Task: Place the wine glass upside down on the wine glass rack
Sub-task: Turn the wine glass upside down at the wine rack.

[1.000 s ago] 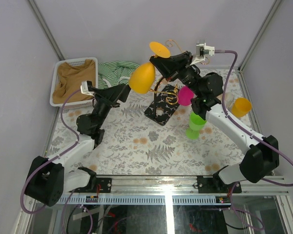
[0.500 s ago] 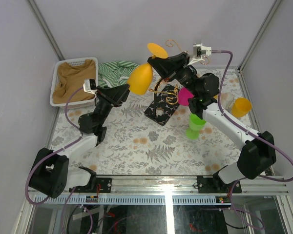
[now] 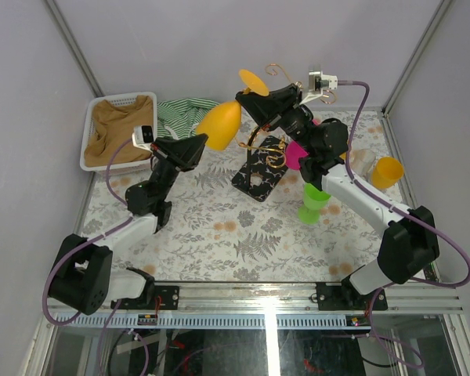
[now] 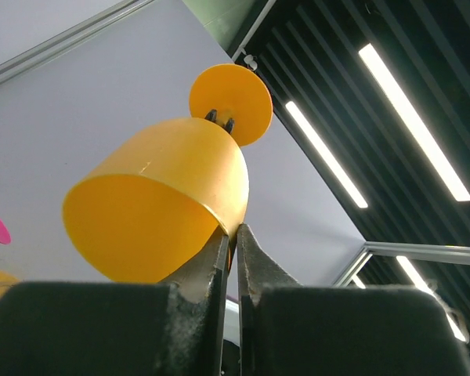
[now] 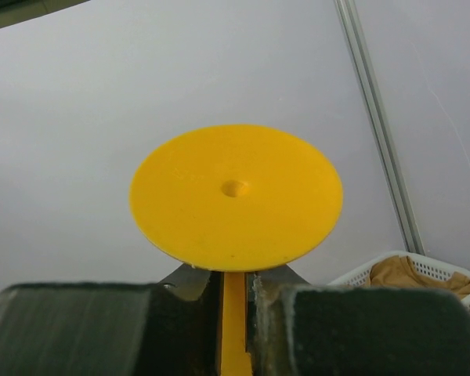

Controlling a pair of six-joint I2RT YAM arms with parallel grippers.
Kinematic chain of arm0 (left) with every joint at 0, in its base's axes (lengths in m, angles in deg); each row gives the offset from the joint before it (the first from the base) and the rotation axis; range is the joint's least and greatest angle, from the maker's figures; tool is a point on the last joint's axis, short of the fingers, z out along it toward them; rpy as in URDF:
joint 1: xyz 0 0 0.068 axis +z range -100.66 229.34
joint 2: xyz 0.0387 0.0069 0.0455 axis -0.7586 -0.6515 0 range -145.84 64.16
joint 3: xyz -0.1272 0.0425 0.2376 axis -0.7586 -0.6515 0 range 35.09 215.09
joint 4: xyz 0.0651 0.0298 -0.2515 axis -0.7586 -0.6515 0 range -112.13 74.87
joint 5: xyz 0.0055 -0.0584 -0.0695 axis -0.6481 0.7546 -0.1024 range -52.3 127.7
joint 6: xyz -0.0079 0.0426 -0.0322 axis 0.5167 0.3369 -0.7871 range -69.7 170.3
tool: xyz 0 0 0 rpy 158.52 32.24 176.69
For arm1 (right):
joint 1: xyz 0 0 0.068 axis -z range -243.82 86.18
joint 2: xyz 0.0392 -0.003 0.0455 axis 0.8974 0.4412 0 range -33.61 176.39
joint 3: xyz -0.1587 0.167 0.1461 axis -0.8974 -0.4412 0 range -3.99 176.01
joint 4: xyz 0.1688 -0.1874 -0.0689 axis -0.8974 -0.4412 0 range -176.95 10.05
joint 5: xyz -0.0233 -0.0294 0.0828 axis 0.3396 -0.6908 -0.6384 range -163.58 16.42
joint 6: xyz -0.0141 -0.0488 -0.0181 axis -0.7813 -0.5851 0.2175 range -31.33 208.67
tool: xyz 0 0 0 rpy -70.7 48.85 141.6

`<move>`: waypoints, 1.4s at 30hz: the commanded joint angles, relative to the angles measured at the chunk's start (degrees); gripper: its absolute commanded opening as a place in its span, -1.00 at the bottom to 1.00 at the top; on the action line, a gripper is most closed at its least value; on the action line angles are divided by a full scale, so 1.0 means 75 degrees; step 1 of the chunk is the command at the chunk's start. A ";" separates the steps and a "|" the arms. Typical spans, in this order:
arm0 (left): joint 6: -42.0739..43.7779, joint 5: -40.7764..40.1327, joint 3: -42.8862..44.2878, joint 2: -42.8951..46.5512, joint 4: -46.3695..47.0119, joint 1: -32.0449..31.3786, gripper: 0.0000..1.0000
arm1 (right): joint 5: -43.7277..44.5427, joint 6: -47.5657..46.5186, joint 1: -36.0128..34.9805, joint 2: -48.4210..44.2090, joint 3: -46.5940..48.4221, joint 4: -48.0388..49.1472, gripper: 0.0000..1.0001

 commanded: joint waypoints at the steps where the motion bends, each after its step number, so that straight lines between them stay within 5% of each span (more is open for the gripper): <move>1: 0.0153 0.0029 0.0254 -0.0071 0.0479 0.0033 -1.00 | 0.0119 -0.0125 -0.0078 -0.0192 -0.0072 0.0548 -0.71; 18: -0.0073 -0.0484 0.0464 -0.0271 0.0541 0.0022 -1.00 | 0.0511 0.0131 -0.0173 0.0084 -0.0360 0.1531 -0.06; 28: -0.0395 -0.0369 0.0940 -0.0469 0.0551 0.0020 -1.00 | 0.1094 -0.0178 -0.0412 0.0385 -0.0423 0.1763 0.08; 42: -0.0729 -0.0217 0.0892 -0.0585 0.0556 0.0022 -1.00 | 0.1376 -0.0330 -0.0591 0.0739 -0.0035 0.1776 -0.97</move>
